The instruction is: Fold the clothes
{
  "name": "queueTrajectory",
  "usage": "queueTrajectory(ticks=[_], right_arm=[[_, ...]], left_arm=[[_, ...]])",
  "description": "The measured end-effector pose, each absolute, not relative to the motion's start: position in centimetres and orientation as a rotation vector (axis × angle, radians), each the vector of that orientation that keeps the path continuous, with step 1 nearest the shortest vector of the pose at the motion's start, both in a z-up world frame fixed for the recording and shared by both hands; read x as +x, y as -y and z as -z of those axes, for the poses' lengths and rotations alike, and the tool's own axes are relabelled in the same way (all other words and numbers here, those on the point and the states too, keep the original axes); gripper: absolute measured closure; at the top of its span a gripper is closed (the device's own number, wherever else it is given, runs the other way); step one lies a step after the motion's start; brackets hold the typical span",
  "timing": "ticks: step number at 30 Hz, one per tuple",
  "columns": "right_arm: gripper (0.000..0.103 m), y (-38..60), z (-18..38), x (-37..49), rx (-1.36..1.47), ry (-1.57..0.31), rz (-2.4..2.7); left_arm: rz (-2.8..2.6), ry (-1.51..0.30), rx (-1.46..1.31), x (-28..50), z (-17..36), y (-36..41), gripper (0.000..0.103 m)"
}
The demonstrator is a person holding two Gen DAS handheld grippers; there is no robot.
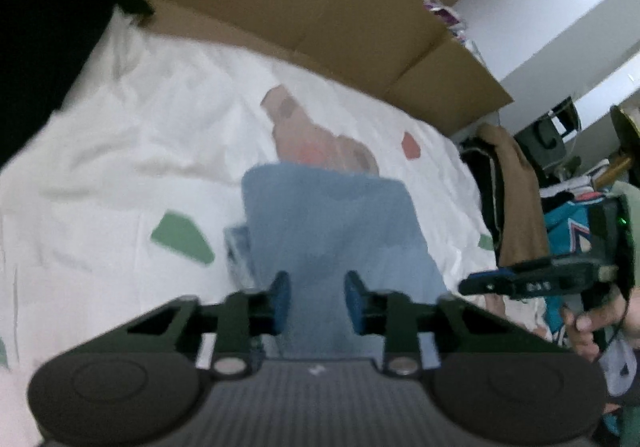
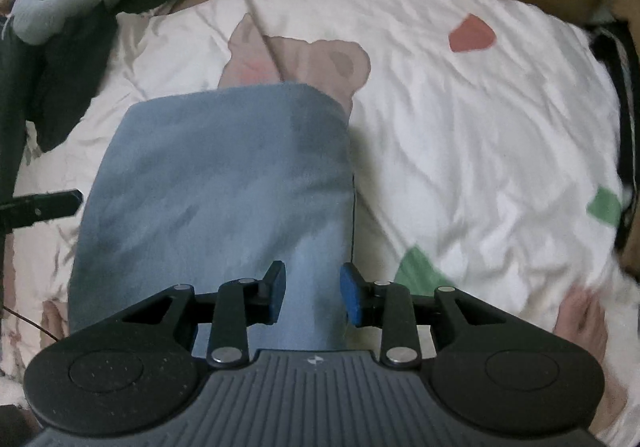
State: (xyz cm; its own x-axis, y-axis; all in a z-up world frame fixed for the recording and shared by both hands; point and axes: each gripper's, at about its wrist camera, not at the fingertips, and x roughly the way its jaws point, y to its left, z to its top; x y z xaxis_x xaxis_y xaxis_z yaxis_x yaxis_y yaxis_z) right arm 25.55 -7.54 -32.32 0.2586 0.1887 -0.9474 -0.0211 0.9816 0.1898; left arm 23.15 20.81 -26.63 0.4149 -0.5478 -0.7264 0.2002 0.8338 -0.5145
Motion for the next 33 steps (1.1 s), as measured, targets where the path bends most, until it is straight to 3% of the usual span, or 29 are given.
queueTrajectory(ticks=[17, 21, 25, 28, 33], right_arm=[[0.066, 8.3, 38.0, 28.8, 0.113, -1.052, -0.379], [0.066, 8.8, 37.5, 29.3, 0.107, -1.019, -0.422], [0.066, 9.4, 36.8, 30.2, 0.145, -0.975, -0.412], [0.066, 9.7, 36.5, 31.1, 0.188, -0.946, -0.414], [0.067, 8.6, 37.5, 31.9, 0.161, -0.967, -0.451]], left_arm=[[0.496, -1.135, -0.164, 22.2, 30.9, -15.6, 0.081], [0.459, -1.176, -0.177, 22.5, 30.7, -16.5, 0.101], [0.458, -1.163, -0.164, 22.9, 29.7, -16.7, 0.100], [0.465, -1.139, -0.126, 23.6, 28.9, -16.4, 0.092], [0.531, -1.134, -0.015, 24.4, 28.9, -15.0, 0.089]])
